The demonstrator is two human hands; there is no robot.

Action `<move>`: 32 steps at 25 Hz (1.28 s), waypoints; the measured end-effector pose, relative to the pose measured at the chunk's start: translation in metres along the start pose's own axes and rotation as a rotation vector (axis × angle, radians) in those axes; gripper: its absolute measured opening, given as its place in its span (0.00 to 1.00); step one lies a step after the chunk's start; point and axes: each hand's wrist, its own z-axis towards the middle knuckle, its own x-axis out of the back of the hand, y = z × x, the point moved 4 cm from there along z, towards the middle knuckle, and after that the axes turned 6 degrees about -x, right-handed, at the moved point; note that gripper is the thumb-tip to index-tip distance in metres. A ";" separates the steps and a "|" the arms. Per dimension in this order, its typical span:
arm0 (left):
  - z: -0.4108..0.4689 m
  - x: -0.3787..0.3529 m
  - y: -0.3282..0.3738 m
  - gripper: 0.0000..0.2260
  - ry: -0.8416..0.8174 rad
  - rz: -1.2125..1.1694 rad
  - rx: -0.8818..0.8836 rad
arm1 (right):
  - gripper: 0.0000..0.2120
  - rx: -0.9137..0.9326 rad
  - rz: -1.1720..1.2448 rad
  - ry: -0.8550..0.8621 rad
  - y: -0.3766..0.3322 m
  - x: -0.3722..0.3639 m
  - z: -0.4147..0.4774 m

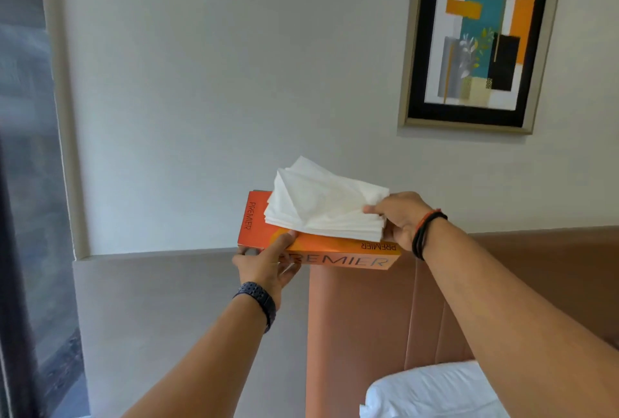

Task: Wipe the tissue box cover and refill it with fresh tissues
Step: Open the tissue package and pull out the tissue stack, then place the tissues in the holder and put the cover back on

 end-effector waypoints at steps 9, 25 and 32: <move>-0.052 0.095 -0.221 0.22 0.074 0.190 0.336 | 0.07 -0.300 -0.047 0.110 0.249 0.100 0.041; -0.290 0.283 -0.580 0.29 0.182 0.389 0.885 | 0.11 -0.770 0.164 0.422 0.708 0.320 -0.097; -0.286 0.291 -0.592 0.32 0.129 0.721 0.848 | 0.16 -0.715 0.133 0.362 0.709 0.333 -0.083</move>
